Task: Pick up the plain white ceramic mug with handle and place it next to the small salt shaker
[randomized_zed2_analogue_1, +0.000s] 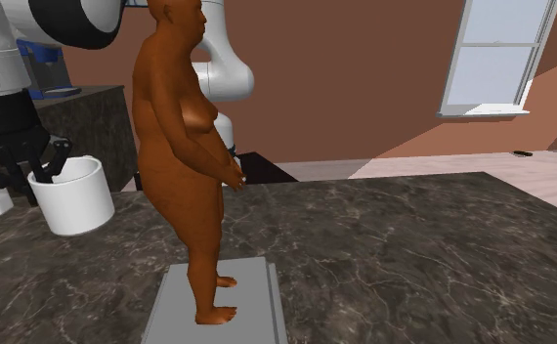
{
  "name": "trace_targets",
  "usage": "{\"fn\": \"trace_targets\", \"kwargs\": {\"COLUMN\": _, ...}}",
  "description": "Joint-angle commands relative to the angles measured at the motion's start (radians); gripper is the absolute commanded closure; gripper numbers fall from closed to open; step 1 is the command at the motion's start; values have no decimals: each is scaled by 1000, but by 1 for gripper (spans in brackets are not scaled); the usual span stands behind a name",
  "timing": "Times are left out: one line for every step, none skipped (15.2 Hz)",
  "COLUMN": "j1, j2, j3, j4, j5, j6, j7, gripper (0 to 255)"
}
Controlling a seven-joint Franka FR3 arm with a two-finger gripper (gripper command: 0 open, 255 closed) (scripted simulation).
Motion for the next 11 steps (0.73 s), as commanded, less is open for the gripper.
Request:
{"fn": "trace_targets", "kwargs": {"j1": 0, "j2": 4, "j3": 0, "j4": -2, "j5": 2, "j6": 6, "j7": -1, "gripper": 255}}
{"fn": "trace_targets", "kwargs": {"j1": 0, "j2": 4, "j3": 0, "j4": -2, "j5": 2, "j6": 6, "j7": -1, "gripper": 255}}
{"fn": "trace_targets", "kwargs": {"j1": 0, "j2": 4, "j3": 0, "j4": -2, "j5": 2, "j6": 6, "j7": -1, "gripper": 255}}
{"fn": "trace_targets", "kwargs": {"j1": 0, "j2": 4, "j3": 0, "j4": -2, "j5": 2, "j6": 6, "j7": -1, "gripper": 255}}
{"fn": "trace_targets", "kwargs": {"j1": 0, "j2": 4, "j3": 0, "j4": -2, "j5": 2, "j6": 6, "j7": -1, "gripper": 255}}
{"fn": "trace_targets", "kwargs": {"j1": 0, "j2": 4, "j3": 0, "j4": -2, "j5": 2, "j6": 6, "j7": -1, "gripper": 255}}
{"fn": "trace_targets", "kwargs": {"j1": 0, "j2": 4, "j3": 0, "j4": -2, "j5": 2, "j6": 6, "j7": -1, "gripper": 255}}
{"fn": "trace_targets", "kwargs": {"j1": 0, "j2": 4, "j3": 0, "j4": -2, "j5": 2, "j6": 6, "j7": -1, "gripper": 0}}
{"fn": "trace_targets", "kwargs": {"j1": 0, "j2": 4, "j3": 0, "j4": -2, "j5": 2, "j6": 6, "j7": 0, "gripper": 0}}
{"fn": "trace_targets", "kwargs": {"j1": 0, "j2": 4, "j3": 0, "j4": -2, "j5": 2, "j6": 6, "j7": 0, "gripper": 0}}
{"fn": "trace_targets", "kwargs": {"j1": 0, "j2": 4, "j3": 0, "j4": -2, "j5": 2, "j6": 6, "j7": 0, "gripper": 0}}
